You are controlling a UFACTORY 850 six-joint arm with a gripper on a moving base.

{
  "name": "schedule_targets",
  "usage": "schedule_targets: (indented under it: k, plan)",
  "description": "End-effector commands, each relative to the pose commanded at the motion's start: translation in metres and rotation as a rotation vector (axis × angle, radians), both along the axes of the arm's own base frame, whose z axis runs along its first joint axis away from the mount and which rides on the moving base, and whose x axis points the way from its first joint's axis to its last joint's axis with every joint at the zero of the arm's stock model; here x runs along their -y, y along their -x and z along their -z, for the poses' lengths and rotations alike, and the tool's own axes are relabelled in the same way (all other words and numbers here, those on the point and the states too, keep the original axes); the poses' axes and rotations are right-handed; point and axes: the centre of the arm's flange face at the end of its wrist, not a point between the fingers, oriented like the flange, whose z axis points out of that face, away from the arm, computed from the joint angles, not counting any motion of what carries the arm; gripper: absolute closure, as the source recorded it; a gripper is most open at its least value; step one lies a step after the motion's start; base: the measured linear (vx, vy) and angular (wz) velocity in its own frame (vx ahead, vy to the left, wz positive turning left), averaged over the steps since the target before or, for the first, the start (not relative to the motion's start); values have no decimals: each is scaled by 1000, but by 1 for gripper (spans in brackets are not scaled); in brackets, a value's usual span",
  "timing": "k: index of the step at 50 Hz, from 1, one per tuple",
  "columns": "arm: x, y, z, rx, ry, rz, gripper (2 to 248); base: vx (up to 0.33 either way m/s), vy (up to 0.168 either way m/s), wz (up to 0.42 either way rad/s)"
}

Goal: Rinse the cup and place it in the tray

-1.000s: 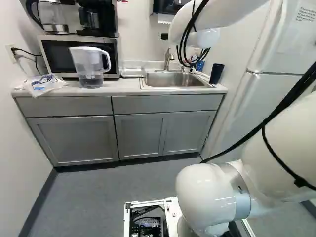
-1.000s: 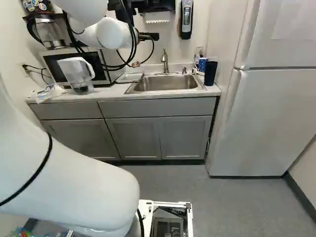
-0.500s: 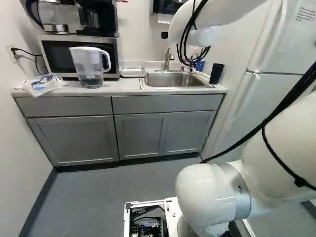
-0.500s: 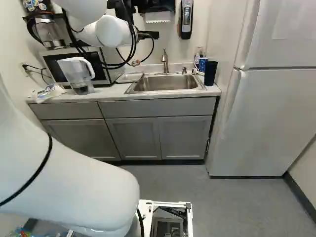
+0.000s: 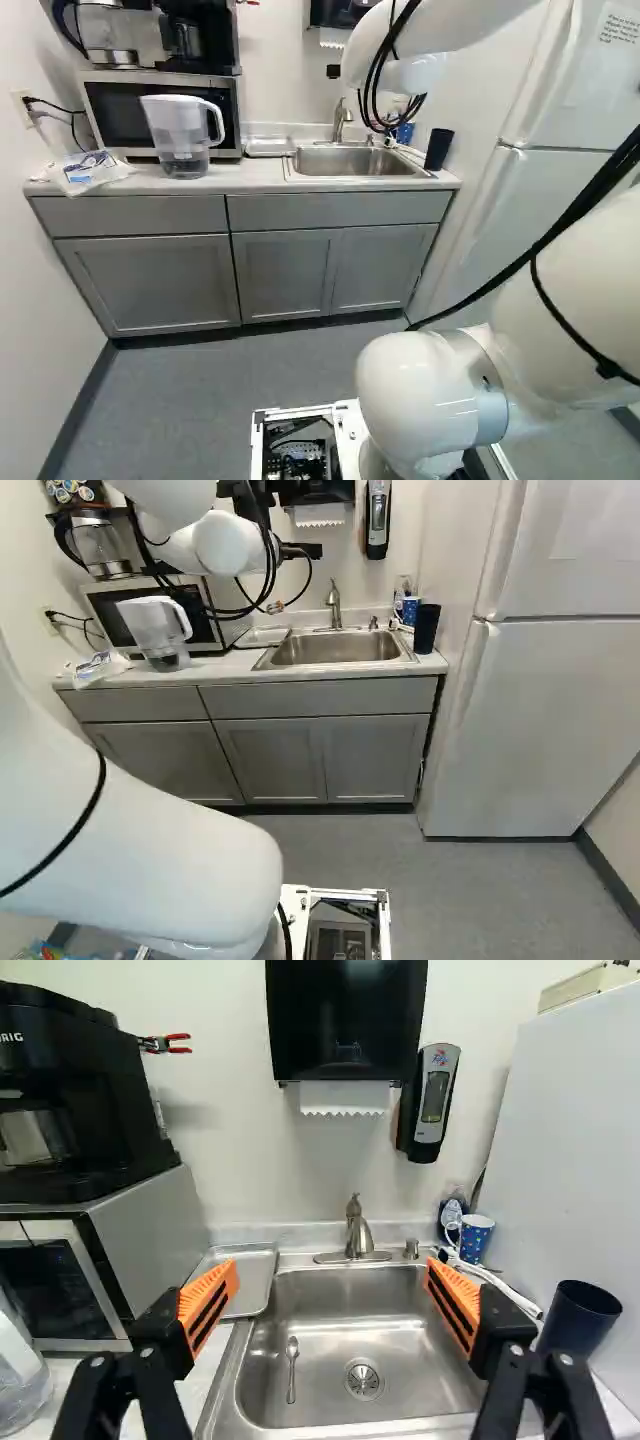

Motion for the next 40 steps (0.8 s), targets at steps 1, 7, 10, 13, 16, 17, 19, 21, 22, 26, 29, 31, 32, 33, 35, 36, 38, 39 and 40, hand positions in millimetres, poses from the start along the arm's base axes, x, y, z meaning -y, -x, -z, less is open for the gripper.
schedule_targets:
  k: [1, 7, 10, 13, 16, 17, 19, 21, 22, 26, 29, 31, 32, 33, 35, 36, 38, 39, 40]
  plan:
    - [0, 0, 0, 0, 0, 0, 3, 0, 0, 0]
    - [0, 0, 0, 0, 0, 0, 3, 0, 0, 0]
    - [0, 0, 0, 0, 0, 0, 3, 0, 0, 0]
    - [0, 0, 0, 0, 0, 0, 3, 0, 0, 0]
    - [0, 0, 0, 0, 0, 0, 3, 0, 0, 0]
    - [0, 0, 0, 0, 0, 0, 3, 0, 0, 0]
    - [0, 0, 0, 0, 0, 0, 3, 0, 0, 0]
    - [0, 0, 0, 0, 0, 0, 3, 0, 0, 0]
    - [0, 0, 0, 0, 0, 0, 3, 0, 0, 0]
    - [0, 0, 0, 0, 0, 0, 3, 0, 0, 0]
    - [0, 0, 0, 0, 0, 0, 3, 0, 0, 0]
    - [0, 0, 0, 0, 0, 0, 3, 0, 0, 0]
    - [0, 0, 0, 0, 0, 0, 3, 0, 0, 0]
    - [0, 0, 0, 0, 0, 0, 3, 0, 0, 0]
    - [0, 0, 0, 0, 0, 0, 3, 0, 0, 0]
    - [0, 0, 0, 0, 0, 0, 3, 0, 0, 0]
    - [0, 0, 0, 0, 0, 0, 3, 0, 0, 0]
    - [0, 0, 0, 0, 0, 0, 3, 0, 0, 0]
    - [0, 0, 0, 0, 0, 0, 3, 0, 0, 0]
